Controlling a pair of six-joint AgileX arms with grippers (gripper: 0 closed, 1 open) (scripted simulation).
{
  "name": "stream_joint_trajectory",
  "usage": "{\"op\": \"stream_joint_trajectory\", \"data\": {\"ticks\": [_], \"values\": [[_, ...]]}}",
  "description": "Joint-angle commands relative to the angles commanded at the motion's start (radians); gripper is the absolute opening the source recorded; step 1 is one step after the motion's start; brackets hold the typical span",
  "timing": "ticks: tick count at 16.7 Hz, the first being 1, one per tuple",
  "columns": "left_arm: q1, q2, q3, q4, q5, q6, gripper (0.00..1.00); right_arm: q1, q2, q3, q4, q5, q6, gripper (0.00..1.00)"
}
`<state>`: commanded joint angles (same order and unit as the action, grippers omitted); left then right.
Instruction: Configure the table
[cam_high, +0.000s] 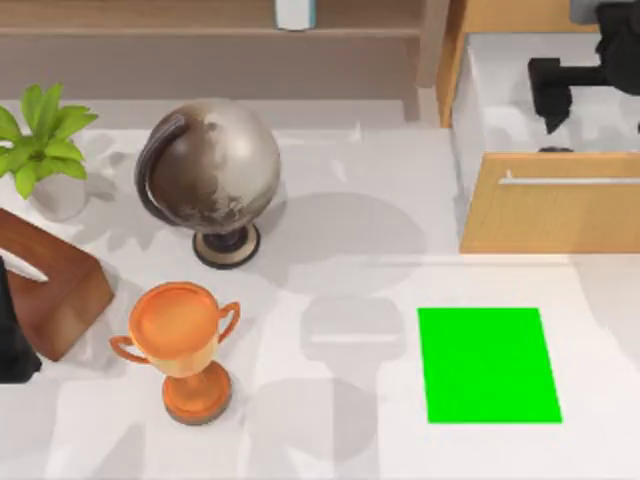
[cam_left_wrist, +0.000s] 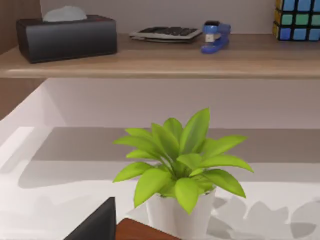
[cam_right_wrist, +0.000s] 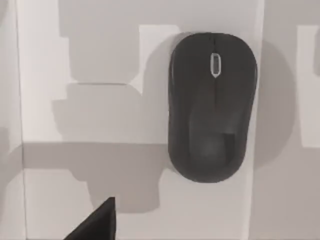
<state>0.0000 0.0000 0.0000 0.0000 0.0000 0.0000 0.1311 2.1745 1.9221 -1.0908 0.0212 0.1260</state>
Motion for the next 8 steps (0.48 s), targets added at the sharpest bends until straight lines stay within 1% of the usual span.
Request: {"op": "stream_joint_trajectory", "data": {"ticks": [4, 8], "values": [[0.0, 0.0, 0.0, 0.0, 0.0, 0.0, 1.0, 0.005, 0.201, 0.189, -0.098, 0.002, 0.014, 1.0], [0.0, 0.0, 0.0, 0.0, 0.0, 0.0, 1.0, 0.005, 0.254, 0.249, -0.124, 0.001, 0.019, 1.0]]}}
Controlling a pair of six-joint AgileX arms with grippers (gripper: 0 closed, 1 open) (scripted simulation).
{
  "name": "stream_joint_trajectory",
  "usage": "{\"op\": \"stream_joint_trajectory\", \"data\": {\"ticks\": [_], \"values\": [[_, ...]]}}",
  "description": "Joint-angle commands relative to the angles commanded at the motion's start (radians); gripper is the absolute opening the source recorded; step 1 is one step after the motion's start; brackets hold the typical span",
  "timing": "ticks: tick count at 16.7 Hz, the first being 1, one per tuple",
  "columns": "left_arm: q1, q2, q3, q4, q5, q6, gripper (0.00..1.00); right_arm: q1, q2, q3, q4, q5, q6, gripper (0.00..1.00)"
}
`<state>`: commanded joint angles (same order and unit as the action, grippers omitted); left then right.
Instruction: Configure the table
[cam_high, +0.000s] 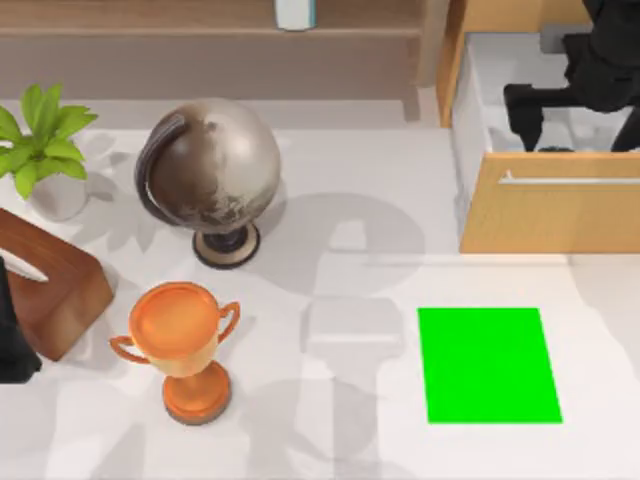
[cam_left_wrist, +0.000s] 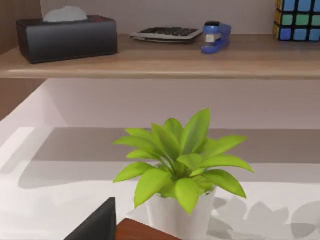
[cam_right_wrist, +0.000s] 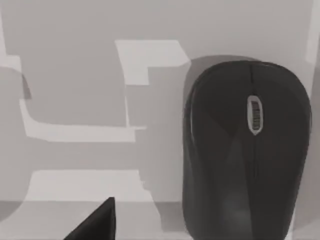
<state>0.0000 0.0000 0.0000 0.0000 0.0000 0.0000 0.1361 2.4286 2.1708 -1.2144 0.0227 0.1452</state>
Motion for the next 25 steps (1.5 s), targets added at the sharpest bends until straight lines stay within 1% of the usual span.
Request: {"op": "stream_joint_trajectory", "data": {"ticks": [5, 16, 20, 25], "values": [[0.0, 0.0, 0.0, 0.0, 0.0, 0.0, 1.0, -0.005, -0.001, -0.004, 0.003, 0.0, -0.001, 1.0], [0.0, 0.0, 0.0, 0.0, 0.0, 0.0, 1.0, 0.0, 0.024, -0.069, 0.094, 0.0, 0.0, 1.0], [0.0, 0.0, 0.0, 0.0, 0.0, 0.0, 1.0, -0.001, 0.027, -0.07, 0.097, 0.0, 0.0, 1.0], [0.0, 0.0, 0.0, 0.0, 0.0, 0.0, 1.0, -0.001, 0.027, -0.07, 0.097, 0.0, 0.0, 0.62]]}}
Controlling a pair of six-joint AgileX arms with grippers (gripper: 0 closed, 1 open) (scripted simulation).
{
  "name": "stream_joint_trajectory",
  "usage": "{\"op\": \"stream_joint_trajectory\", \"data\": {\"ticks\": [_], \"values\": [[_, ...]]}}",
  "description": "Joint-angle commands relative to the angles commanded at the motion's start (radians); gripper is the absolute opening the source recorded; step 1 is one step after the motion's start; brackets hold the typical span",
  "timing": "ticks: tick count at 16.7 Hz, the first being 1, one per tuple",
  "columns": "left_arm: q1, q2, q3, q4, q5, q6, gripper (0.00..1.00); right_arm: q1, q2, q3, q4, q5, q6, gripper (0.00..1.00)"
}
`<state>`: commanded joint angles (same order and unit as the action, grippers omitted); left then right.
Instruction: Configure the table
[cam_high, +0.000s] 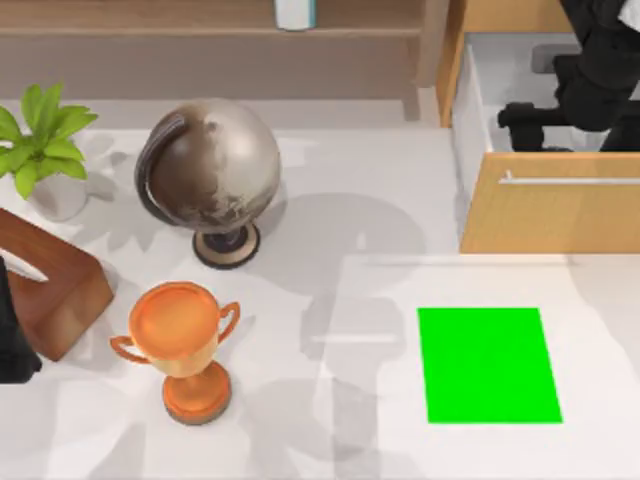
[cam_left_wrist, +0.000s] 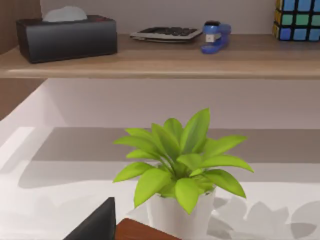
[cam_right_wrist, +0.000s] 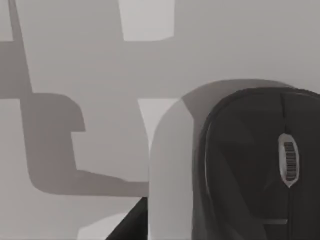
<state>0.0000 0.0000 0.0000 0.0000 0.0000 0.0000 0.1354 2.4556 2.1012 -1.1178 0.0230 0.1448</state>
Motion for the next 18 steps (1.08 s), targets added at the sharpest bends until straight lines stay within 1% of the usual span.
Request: {"op": "stream_joint_trajectory", "data": {"ticks": [8, 9, 18], "values": [[0.0, 0.0, 0.0, 0.0, 0.0, 0.0, 1.0, 0.0, 0.0, 0.0, 0.0, 0.0, 0.0, 0.02], [0.0, 0.0, 0.0, 0.0, 0.0, 0.0, 1.0, 0.0, 0.0, 0.0, 0.0, 0.0, 0.0, 0.0], [0.0, 0.0, 0.0, 0.0, 0.0, 0.0, 1.0, -0.002, -0.002, 0.0, 0.0, 0.0, 0.001, 0.0]]}}
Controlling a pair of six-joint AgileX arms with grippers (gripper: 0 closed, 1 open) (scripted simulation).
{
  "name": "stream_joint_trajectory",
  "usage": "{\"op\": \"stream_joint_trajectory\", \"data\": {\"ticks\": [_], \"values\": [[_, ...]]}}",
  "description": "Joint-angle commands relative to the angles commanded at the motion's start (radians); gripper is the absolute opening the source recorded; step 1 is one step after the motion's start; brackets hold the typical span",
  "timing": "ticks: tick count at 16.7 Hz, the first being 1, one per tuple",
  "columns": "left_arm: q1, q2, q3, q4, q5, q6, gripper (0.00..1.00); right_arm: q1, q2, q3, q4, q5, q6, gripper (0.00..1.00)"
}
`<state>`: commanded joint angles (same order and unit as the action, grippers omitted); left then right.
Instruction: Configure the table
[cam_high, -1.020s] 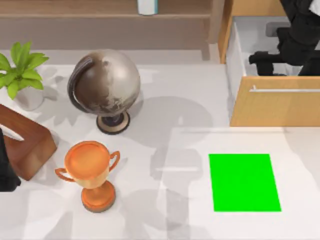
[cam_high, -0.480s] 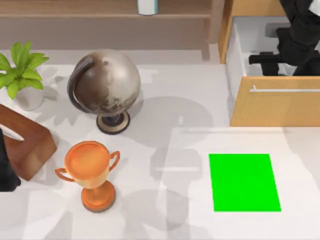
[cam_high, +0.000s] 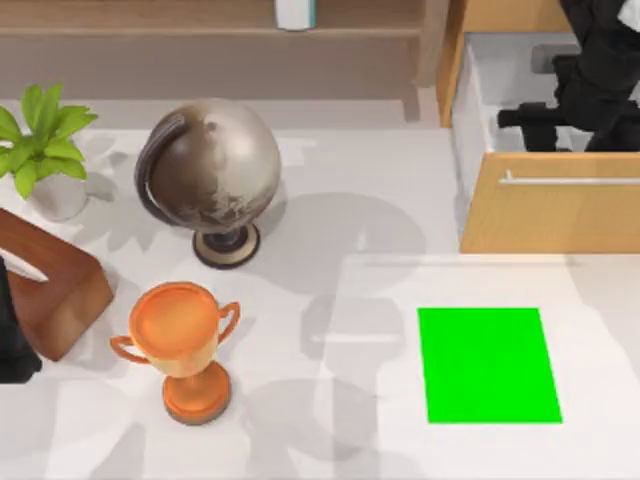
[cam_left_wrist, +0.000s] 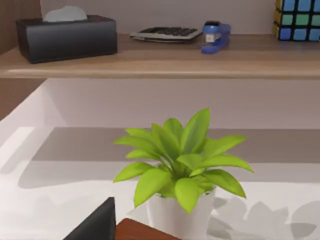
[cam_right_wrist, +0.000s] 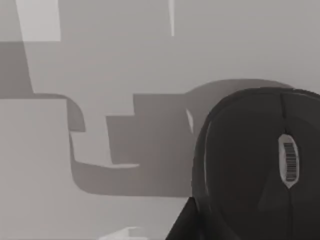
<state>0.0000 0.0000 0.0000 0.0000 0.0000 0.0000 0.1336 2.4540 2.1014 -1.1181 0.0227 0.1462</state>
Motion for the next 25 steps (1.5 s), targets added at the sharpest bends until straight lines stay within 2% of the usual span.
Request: {"op": "stream_joint_trajectory", "data": {"ticks": [11, 17, 25], "values": [[0.0, 0.0, 0.0, 0.0, 0.0, 0.0, 1.0, 0.049, -0.282, -0.107, 0.004, 0.044, 0.098, 0.0], [0.0, 0.0, 0.0, 0.0, 0.0, 0.0, 1.0, 0.184, -0.499, -0.237, 0.081, 0.029, 0.198, 0.0], [0.0, 0.0, 0.0, 0.0, 0.0, 0.0, 1.0, 0.39, -0.679, -0.562, 0.169, -0.004, 0.317, 0.0]]}}
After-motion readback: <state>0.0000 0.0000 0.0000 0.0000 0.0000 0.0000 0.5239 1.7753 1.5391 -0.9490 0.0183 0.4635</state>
